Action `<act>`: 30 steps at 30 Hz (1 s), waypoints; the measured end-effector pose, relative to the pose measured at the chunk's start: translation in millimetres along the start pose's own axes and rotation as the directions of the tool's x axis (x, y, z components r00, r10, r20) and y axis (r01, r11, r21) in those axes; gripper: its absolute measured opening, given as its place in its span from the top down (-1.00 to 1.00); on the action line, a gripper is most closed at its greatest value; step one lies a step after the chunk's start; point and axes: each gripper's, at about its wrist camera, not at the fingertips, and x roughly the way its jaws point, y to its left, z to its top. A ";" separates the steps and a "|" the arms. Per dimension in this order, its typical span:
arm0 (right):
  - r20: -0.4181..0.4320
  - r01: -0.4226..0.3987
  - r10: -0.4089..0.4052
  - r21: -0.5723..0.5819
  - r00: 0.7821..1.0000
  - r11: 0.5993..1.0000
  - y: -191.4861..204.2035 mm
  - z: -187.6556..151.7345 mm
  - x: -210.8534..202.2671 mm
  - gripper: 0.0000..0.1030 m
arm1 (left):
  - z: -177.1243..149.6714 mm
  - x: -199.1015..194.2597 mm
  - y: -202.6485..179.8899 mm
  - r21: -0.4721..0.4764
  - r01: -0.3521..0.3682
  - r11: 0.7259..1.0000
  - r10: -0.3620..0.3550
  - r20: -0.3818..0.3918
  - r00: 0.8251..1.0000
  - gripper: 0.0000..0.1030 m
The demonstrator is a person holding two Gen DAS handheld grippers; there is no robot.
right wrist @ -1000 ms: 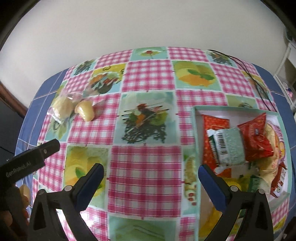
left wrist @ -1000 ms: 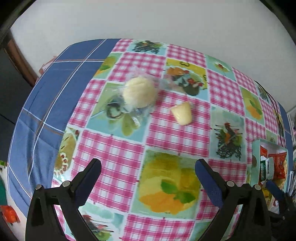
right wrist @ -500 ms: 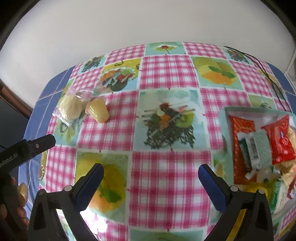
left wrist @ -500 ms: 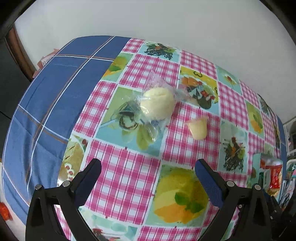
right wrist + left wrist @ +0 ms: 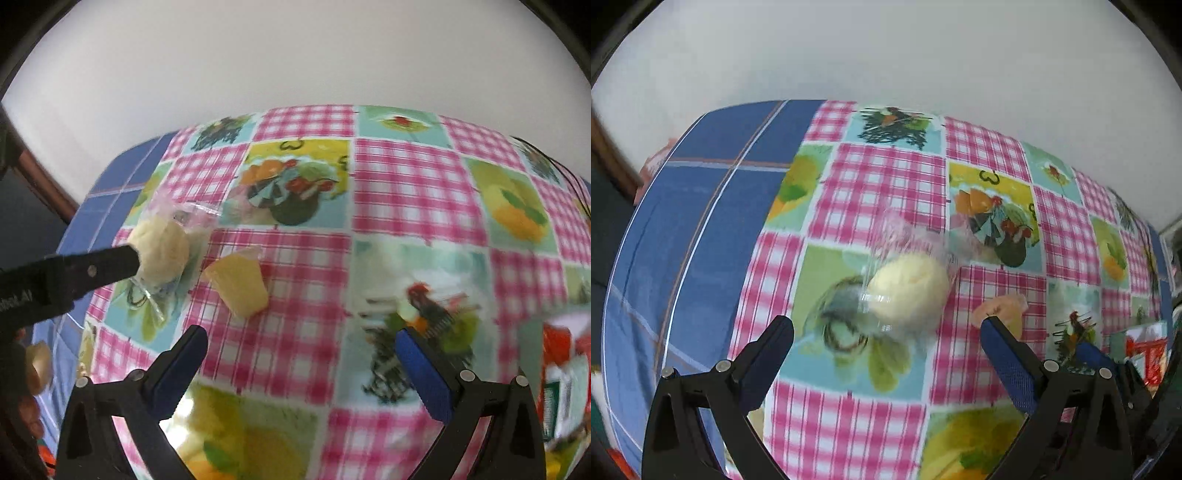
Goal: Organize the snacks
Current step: 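Grasp the yellow jelly cup with the right tool while the left tool grasps the bagged bread bun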
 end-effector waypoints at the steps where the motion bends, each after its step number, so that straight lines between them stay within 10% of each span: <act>1: 0.000 0.000 0.000 -0.016 1.000 1.000 3.9 2.9 5.4 -0.98 | 2.5 3.0 -2.2 0.023 -0.003 1.000 0.003 -0.002 1.000 -0.96; 18: 0.044 -0.009 0.015 -0.141 0.999 0.990 36.3 27.9 38.3 0.06 | 17.0 46.5 -9.0 0.101 0.005 0.995 -0.002 -0.032 0.999 -0.55; 25: 0.055 -0.032 0.039 -0.123 0.998 0.992 33.2 27.1 37.1 0.13 | 14.6 41.1 -9.6 0.082 0.018 0.996 -0.017 -0.010 1.000 -0.40; 30: 0.054 -0.041 0.048 -0.110 0.997 0.993 26.8 19.2 29.1 0.13 | 7.5 33.9 -12.4 0.056 0.032 0.998 -0.032 -0.006 0.999 0.07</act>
